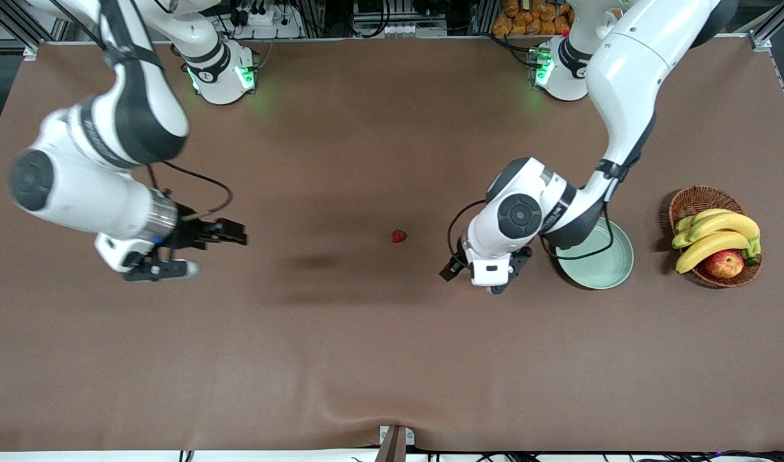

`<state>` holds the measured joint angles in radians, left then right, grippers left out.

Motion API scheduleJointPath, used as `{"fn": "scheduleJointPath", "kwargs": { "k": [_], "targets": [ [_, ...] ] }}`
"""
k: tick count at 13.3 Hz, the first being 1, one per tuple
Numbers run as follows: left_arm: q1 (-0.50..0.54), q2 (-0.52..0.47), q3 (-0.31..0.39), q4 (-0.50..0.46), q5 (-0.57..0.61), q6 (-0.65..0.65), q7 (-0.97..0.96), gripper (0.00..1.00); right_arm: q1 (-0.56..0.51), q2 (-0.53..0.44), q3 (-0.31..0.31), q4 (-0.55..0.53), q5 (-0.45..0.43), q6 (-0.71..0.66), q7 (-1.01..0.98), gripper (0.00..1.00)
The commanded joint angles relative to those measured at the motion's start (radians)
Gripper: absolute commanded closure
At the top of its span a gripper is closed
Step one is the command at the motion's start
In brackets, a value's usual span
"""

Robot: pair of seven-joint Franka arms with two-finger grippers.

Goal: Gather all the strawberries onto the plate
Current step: 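Carry the third strawberry to mid-table and release it with the right gripper, then grasp the third strawberry with the left gripper while the right gripper withdraws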

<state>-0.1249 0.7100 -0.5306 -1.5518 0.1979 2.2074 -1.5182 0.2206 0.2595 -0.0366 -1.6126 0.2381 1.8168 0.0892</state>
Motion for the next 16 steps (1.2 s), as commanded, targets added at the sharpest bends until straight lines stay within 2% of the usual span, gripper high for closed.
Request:
{"fn": "scheduleJointPath", "kwargs": {
  "k": [1, 4, 7, 12, 16],
  "targets": [
    [-0.102, 0.02, 0.064, 0.018, -0.002, 0.075, -0.073, 0.0, -0.059, -0.121, 0.026, -0.049, -0.119, -0.063, 0.0, 0.0],
    [-0.192, 0.058, 0.096, 0.022, -0.008, 0.149, -0.086, 0.0, -0.145, -0.19, 0.034, -0.043, -0.201, -0.143, -0.052, 0.0],
    [-0.262, 0.066, 0.113, 0.024, 0.001, 0.167, -0.146, 0.0, -0.219, -0.23, 0.015, -0.038, -0.206, -0.195, -0.184, 0.0],
    [-0.294, 0.089, 0.12, 0.012, 0.005, 0.167, -0.177, 0.0, -0.216, -0.235, 0.003, 0.025, -0.209, -0.338, -0.105, 0.0],
    [-0.315, 0.126, 0.124, 0.013, 0.006, 0.167, -0.188, 0.0, -0.222, -0.246, 0.003, 0.066, -0.21, -0.332, -0.106, 0.0]
  ]
}}
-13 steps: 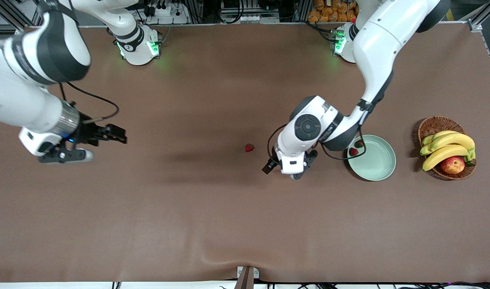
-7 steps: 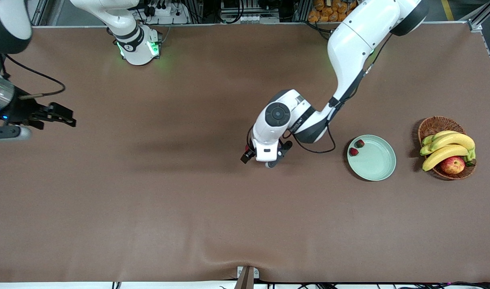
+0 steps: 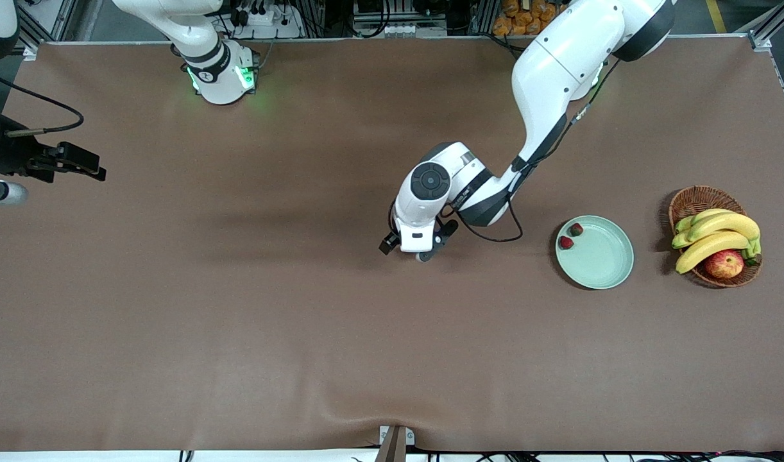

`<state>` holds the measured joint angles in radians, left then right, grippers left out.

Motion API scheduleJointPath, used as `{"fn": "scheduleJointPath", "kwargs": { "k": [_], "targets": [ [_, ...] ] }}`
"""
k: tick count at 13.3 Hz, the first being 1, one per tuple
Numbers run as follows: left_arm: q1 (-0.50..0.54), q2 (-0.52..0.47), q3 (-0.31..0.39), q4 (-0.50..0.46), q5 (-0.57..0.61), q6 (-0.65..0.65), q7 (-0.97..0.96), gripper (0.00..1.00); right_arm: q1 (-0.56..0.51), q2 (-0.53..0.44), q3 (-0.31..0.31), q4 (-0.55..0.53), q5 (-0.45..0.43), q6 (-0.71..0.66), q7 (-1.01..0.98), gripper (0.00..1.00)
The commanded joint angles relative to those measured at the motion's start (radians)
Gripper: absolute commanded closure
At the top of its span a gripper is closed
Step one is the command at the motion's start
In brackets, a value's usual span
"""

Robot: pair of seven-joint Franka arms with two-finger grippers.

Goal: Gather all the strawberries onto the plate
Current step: 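Grasp the third strawberry with the left gripper while the right gripper withdraws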

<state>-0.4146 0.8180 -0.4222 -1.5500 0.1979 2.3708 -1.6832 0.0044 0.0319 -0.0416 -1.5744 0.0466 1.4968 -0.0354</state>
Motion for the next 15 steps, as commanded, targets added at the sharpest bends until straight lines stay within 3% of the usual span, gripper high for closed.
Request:
{"fn": "scheduleJointPath", "kwargs": {
  "k": [1, 4, 7, 9, 10, 14, 15],
  "targets": [
    [-0.045, 0.021, 0.04, 0.013, 0.011, 0.004, -0.023, 0.0, -0.004, -0.021, 0.008, 0.034, -0.016, -0.018, 0.023, 0.0],
    [-0.108, 0.029, 0.098, 0.016, 0.009, 0.004, -0.052, 0.01, -0.012, -0.036, 0.008, 0.03, -0.001, 0.003, 0.016, 0.0],
    [-0.111, 0.041, 0.097, 0.021, 0.006, 0.005, -0.053, 0.15, -0.014, -0.041, 0.003, 0.031, -0.017, -0.02, -0.016, 0.0],
    [-0.112, 0.043, 0.099, 0.022, 0.005, 0.024, -0.053, 0.24, -0.014, -0.04, -0.033, 0.033, -0.019, -0.021, -0.069, 0.0],
    [-0.112, 0.049, 0.099, 0.022, 0.002, 0.028, -0.058, 0.44, -0.014, -0.035, -0.037, 0.036, -0.019, -0.021, -0.079, 0.0],
    [-0.107, 0.049, 0.099, 0.024, 0.003, 0.03, -0.064, 1.0, -0.008, -0.035, -0.034, 0.037, -0.019, -0.009, -0.073, 0.0],
    [-0.096, 0.029, 0.099, 0.024, 0.005, 0.03, -0.064, 1.0, -0.008, -0.035, -0.034, 0.037, -0.019, -0.009, -0.073, 0.0]
  ]
}}
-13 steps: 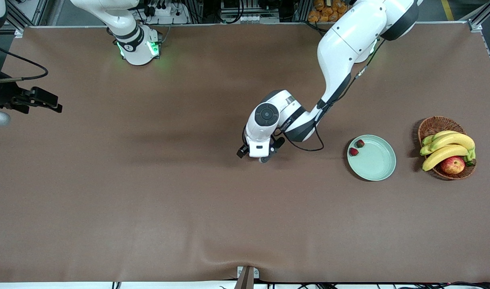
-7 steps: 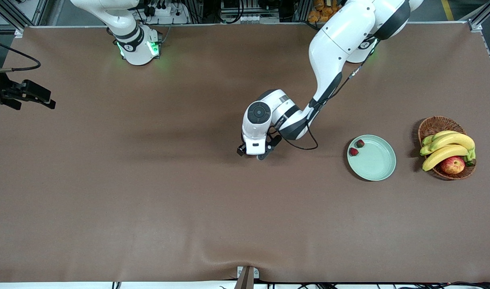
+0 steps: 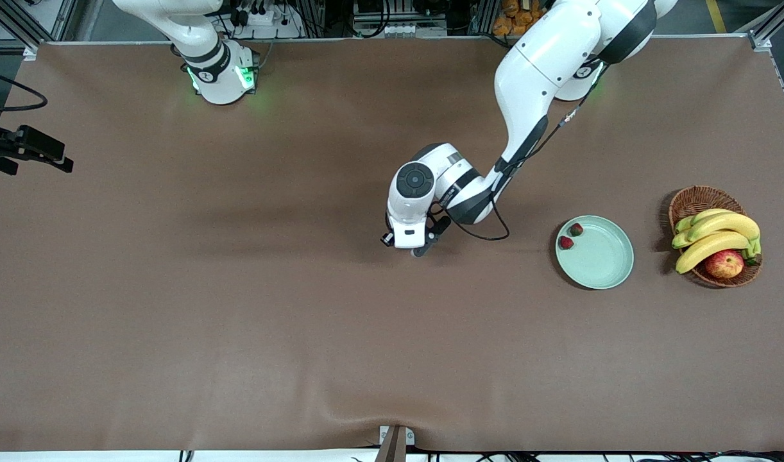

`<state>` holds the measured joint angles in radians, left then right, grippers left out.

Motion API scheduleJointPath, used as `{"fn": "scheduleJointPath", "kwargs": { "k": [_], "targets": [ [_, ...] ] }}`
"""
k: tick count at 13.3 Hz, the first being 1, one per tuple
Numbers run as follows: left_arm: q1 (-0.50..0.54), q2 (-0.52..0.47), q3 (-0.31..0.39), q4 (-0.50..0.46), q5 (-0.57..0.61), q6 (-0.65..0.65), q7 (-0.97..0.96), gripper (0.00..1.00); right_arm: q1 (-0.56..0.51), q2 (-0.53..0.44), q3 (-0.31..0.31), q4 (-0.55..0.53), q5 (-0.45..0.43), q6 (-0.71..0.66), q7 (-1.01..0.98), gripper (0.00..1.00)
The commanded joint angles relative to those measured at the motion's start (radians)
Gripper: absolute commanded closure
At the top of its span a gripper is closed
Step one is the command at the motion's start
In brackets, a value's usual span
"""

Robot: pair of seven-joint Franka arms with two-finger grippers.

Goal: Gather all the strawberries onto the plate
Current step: 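Carry the strawberry to the plate and open the left gripper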

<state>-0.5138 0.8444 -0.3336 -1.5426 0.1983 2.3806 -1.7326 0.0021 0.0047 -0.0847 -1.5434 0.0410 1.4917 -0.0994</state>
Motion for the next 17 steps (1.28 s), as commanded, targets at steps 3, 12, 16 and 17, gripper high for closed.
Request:
{"fn": "scheduleJointPath", "kwargs": {
  "k": [3, 12, 16, 17],
  "targets": [
    [0.112, -0.086, -0.004, 0.004, 0.007, 0.002, -0.001, 1.0, -0.008, -0.006, 0.01, 0.006, -0.032, -0.004, -0.014, 0.0],
    [0.48, -0.392, -0.004, -0.298, -0.002, -0.235, 0.632, 1.0, 0.001, -0.003, 0.013, 0.005, -0.035, -0.002, -0.005, 0.0],
    [0.651, -0.412, -0.001, -0.378, 0.012, -0.233, 0.908, 1.0, -0.004, 0.0, 0.013, 0.002, -0.047, -0.005, -0.007, 0.0],
    [0.713, -0.41, -0.002, -0.387, 0.013, -0.233, 1.004, 1.0, -0.004, 0.0, 0.013, 0.002, -0.052, -0.005, -0.006, 0.0]
  ]
}}
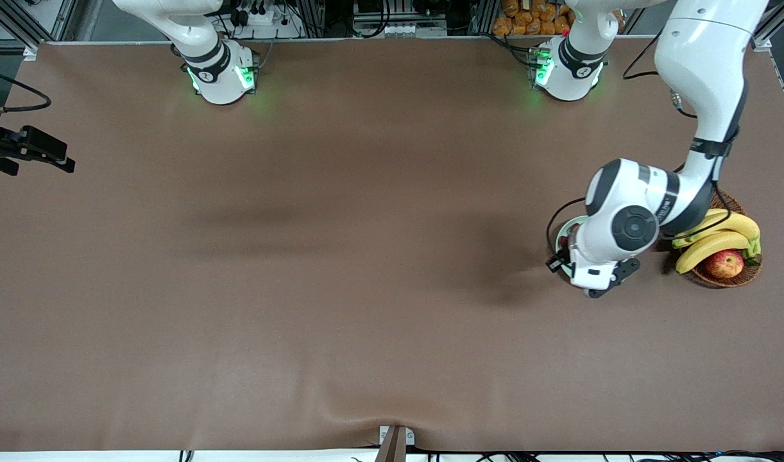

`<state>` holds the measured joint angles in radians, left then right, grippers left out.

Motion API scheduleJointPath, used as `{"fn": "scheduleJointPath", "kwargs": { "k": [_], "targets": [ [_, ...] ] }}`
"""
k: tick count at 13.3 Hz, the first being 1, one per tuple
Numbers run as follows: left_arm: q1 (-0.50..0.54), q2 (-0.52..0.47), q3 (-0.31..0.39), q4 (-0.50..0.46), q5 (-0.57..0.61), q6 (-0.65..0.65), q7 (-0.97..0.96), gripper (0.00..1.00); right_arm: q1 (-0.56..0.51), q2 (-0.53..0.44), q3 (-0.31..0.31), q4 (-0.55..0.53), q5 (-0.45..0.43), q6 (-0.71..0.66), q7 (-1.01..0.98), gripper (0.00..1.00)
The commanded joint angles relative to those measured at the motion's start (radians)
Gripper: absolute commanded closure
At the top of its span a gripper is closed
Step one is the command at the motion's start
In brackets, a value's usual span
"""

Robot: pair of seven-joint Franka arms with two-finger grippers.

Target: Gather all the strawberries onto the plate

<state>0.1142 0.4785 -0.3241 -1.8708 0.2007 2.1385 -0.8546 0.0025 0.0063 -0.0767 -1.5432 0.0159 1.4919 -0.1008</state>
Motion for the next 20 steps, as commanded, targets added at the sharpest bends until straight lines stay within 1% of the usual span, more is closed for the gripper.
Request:
{"fn": "scheduleJointPath", "kwargs": {
  "k": [1, 2, 3, 4, 5, 6, 7, 9, 11, 13, 15, 16, 18, 19, 20],
  "targets": [
    [0.131, -0.038, -0.01, -0.076, 0.011, 0.018, 0.229, 1.0, -0.004, 0.0, 0.005, 0.0, -0.027, -0.007, -0.005, 0.0],
    [0.183, -0.034, -0.012, -0.088, 0.011, 0.033, 0.314, 1.0, -0.002, 0.0, 0.005, -0.002, -0.027, -0.007, -0.004, 0.0],
    [0.209, -0.029, -0.012, -0.1, 0.009, 0.05, 0.356, 0.95, -0.001, 0.0, 0.005, -0.002, -0.027, -0.007, -0.002, 0.0],
    [0.212, -0.031, -0.012, -0.102, 0.011, 0.054, 0.37, 0.83, 0.002, 0.0, 0.006, -0.002, -0.025, -0.009, 0.0, 0.0],
    [0.216, -0.035, -0.012, -0.105, 0.009, 0.054, 0.374, 0.55, 0.002, 0.001, 0.005, -0.002, -0.025, -0.007, 0.0, 0.0],
    [0.214, -0.035, -0.012, -0.105, 0.009, 0.054, 0.373, 0.17, 0.002, 0.001, 0.006, -0.002, -0.025, -0.009, -0.002, 0.0],
    [0.214, -0.04, -0.012, -0.103, 0.009, 0.052, 0.373, 0.0, 0.001, 0.001, 0.006, -0.002, -0.025, -0.007, -0.002, 0.0],
    [0.206, -0.066, -0.013, -0.102, 0.009, 0.041, 0.367, 0.0, 0.002, 0.001, 0.006, 0.0, -0.025, -0.009, -0.002, 0.0],
    [0.208, -0.107, -0.045, -0.079, 0.009, -0.012, 0.373, 0.0, 0.002, 0.0, 0.006, 0.0, -0.025, -0.007, -0.002, 0.0],
    [0.206, -0.177, -0.076, -0.019, 0.003, -0.086, 0.37, 0.0, 0.001, -0.002, 0.005, 0.003, -0.025, -0.004, -0.002, 0.0],
    [0.211, -0.248, -0.113, 0.077, -0.045, -0.214, 0.371, 0.0, -0.001, -0.005, 0.005, 0.005, -0.025, -0.004, 0.0, 0.0],
    [0.211, -0.285, -0.125, 0.157, -0.085, -0.289, 0.37, 0.0, -0.002, -0.008, 0.005, 0.005, -0.022, -0.004, 0.0, 0.0],
    [0.206, -0.296, -0.131, 0.321, -0.095, -0.499, 0.38, 0.0, -0.006, -0.009, 0.003, 0.005, -0.017, -0.007, 0.0, 0.0],
    [0.205, -0.297, -0.138, 0.382, -0.096, -0.59, 0.394, 0.0, -0.009, -0.011, 0.002, 0.005, -0.014, -0.009, 0.0, 0.0],
    [0.209, -0.307, -0.154, 0.419, -0.11, -0.639, 0.416, 0.0, -0.009, -0.014, 0.002, 0.005, -0.013, -0.013, 0.0, 0.0]
  ]
}}
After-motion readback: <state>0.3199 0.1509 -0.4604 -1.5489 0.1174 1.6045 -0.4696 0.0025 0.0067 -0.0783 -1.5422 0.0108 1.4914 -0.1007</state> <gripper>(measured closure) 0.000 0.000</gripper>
